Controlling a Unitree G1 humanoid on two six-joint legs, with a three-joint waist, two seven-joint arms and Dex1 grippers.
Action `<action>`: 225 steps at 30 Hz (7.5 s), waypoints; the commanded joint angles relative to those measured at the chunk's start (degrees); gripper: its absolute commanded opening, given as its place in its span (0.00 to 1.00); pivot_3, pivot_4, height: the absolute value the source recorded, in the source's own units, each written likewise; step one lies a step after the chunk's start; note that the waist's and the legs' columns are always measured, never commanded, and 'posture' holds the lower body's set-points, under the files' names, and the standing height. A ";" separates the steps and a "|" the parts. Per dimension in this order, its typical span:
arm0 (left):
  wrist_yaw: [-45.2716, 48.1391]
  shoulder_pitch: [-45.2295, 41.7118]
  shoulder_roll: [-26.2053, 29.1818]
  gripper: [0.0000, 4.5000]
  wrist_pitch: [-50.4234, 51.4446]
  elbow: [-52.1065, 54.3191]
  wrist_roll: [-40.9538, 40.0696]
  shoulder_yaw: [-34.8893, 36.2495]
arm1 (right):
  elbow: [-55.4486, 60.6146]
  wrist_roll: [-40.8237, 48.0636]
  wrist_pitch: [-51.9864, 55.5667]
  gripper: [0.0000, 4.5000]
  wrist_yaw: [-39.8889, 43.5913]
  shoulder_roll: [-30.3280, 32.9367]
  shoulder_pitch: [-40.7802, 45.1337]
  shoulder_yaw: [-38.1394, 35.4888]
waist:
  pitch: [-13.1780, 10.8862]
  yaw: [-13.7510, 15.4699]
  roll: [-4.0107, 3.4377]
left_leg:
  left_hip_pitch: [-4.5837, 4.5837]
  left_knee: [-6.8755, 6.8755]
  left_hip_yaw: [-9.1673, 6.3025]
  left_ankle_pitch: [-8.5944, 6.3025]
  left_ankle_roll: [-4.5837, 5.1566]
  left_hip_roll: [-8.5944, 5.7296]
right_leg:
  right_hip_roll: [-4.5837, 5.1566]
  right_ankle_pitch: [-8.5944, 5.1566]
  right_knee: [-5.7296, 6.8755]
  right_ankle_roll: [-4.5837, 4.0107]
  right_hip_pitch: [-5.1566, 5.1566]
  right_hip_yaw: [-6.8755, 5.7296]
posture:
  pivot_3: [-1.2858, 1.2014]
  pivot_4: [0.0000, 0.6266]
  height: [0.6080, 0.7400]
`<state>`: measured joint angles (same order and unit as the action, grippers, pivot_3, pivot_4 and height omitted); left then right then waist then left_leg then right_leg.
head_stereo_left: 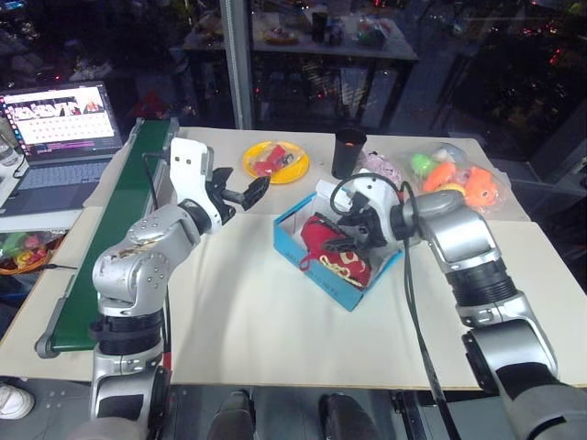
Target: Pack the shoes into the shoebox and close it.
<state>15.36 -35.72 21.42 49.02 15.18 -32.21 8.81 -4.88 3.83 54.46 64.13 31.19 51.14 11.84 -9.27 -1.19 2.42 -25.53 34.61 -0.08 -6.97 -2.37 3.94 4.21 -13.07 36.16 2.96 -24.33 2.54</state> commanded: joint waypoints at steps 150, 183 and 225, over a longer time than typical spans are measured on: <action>44.57 -7.42 20.02 1.00 -1.20 -4.50 -0.10 -17.42 | 16.20 9.13 4.60 0.01 -18.29 4.10 -47.32 -38.64 | -0.30 1.10 -0.78 | -0.54 1.63 1.64 -1.13 1.76 -0.23 | 0.92 -0.18 -0.01 -0.59 0.21 -1.58 | 0.52 0.24 0.97; 46.06 -8.66 23.31 1.00 2.73 -2.45 -0.13 -16.06 | -22.51 13.35 -57.45 0.01 -24.68 -6.68 -30.35 -31.99 | -0.37 0.23 -0.96 | -0.50 1.45 1.63 -0.77 1.90 -0.03 | 0.38 0.11 0.02 0.02 0.10 -1.07 | 0.52 0.24 0.97; 41.97 -3.26 24.32 1.00 6.78 4.52 -2.08 -12.15 | 4.52 17.22 -17.99 0.01 -8.64 4.88 -23.28 5.37 | -0.22 0.19 -0.68 | 0.08 1.44 1.79 -0.61 1.65 0.01 | -0.01 0.04 0.16 -0.38 0.31 -0.19 | 0.52 0.24 0.97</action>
<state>58.14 -39.09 44.98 55.33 17.39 -33.21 -5.73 4.56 25.74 35.71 54.72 35.48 30.12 11.78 -9.49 -1.00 1.74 -25.36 36.05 1.72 -7.58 -0.72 3.95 4.21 -13.03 36.30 2.57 -23.96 2.36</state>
